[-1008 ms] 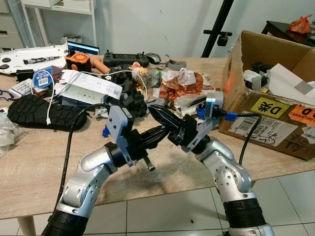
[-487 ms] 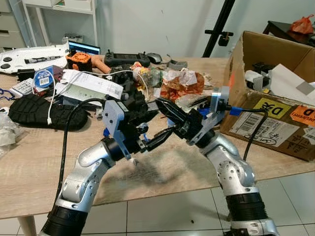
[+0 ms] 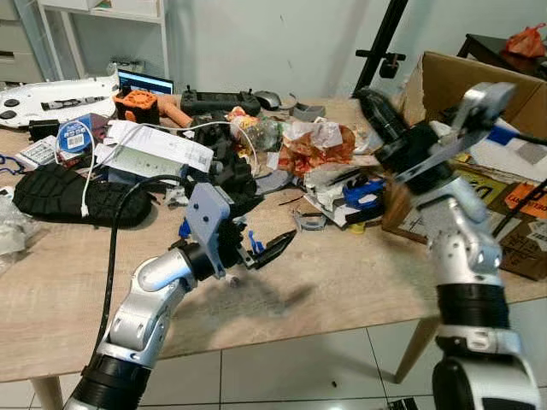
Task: Picking trash to rubbish bin
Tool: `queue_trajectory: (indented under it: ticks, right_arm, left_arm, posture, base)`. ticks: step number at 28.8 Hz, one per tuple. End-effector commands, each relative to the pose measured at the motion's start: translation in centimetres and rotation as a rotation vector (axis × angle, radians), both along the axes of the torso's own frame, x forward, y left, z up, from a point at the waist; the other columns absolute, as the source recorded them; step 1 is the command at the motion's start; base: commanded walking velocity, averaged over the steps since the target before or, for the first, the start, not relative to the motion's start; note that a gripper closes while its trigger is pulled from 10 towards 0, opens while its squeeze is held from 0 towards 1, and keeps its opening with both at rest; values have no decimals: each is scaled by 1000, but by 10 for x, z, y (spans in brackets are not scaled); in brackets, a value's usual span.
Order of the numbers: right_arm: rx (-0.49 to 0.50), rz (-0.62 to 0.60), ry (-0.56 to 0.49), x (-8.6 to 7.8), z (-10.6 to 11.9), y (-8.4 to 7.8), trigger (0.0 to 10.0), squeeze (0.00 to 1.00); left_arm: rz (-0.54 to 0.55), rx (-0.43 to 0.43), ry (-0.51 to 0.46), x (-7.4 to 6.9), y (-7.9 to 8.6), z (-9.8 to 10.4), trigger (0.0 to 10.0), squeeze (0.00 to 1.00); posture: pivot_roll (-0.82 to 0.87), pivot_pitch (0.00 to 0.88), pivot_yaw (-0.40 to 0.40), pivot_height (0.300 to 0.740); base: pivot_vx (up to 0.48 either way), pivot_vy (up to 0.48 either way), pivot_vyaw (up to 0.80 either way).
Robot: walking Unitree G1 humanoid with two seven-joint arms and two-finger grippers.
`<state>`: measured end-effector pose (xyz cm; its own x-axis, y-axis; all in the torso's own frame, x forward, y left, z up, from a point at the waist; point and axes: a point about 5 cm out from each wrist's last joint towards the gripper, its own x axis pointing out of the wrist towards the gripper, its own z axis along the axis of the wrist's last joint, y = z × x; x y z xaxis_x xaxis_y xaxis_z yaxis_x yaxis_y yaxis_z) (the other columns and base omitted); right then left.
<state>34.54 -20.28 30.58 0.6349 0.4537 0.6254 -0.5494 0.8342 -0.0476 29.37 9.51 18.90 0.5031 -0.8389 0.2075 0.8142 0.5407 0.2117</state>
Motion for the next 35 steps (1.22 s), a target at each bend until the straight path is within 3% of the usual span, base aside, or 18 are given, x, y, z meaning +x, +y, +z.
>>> queue_trajectory:
  ticks: [1,5,6,7,9,10,13,14,17,19,20,22,25,28,35]
  right_arm:
    - [-9,-112,-58,-2,16,-25,0,0]
    - [-39,-165,-50,0,18,-34,0,0]
    - [-140,-314,1,5,16,-46,0,0]
    - [-250,-480,55,7,12,-64,0,0]
    - [-391,-674,108,6,8,-89,0,0]
    - [-410,-731,137,3,5,-102,0,0]
    - [-429,-768,142,1,5,-110,0,0]
    - [-502,-838,147,-4,4,-123,0,0]
    - [-492,-875,158,-8,4,-135,0,0]
    - [-453,-940,168,-15,7,-152,0,0]
    - [-453,-940,168,-15,7,-152,0,0]
    - [-383,-1019,169,-21,13,-169,0,0]
    - [-324,-1048,163,-24,17,-178,0,0]
    - [-283,-1037,158,-25,17,-179,0,0]
    - [-128,-953,132,-22,9,-175,0,0]
  left_arm:
    - [0,14,-3,1,-3,-2,10000,306]
    - [5,19,-9,2,-4,-2,10000,306]
    - [9,15,-7,2,-4,-3,10000,0]
    - [13,9,-2,3,-5,-3,10000,0]
    - [19,5,0,3,-6,-4,10000,0]
    - [20,7,-2,3,-7,-4,10000,0]
    - [20,8,-4,3,-7,-4,10000,0]
    - [23,8,-6,4,-7,-4,10000,0]
    - [27,8,-8,4,-6,-4,10000,0]
    - [35,5,-11,5,-4,-3,10000,0]
    - [35,5,-11,5,-4,-3,10000,0]
    - [45,3,-16,6,-4,-3,10000,0]
    - [55,3,-23,8,-3,-2,10000,0]
    - [75,0,-37,11,-3,0,10000,0]
    - [255,25,-27,27,7,1,10000,0]
  posture:
    - [-45,128,-98,740]
    - [-45,128,-98,740]
    - [-45,128,-98,740]
    - [-45,128,-98,740]
    - [-54,131,-98,740]
    - [-54,131,-98,740]
    - [-55,132,-98,740]
    - [-55,132,-98,740]
    - [-55,132,-98,740]
    - [-57,138,-96,740]
    - [-57,138,-96,740]
    - [-58,137,-93,740]
    - [-58,136,-86,740]
    - [-55,136,-80,740]
    - [-34,136,-71,740]
  base:
    - [0,0,0]
    - [0,0,0]
    - [0,0,0]
    - [0,0,0]
    - [0,0,0]
    - [0,0,0]
    - [0,0,0]
    - [0,0,0]
    - [0,0,0]
    - [0,0,0]
    - [0,0,0]
    - [0,0,0]
    - [0,0,0]
    - [0,0,0]
    - [0,0,0]
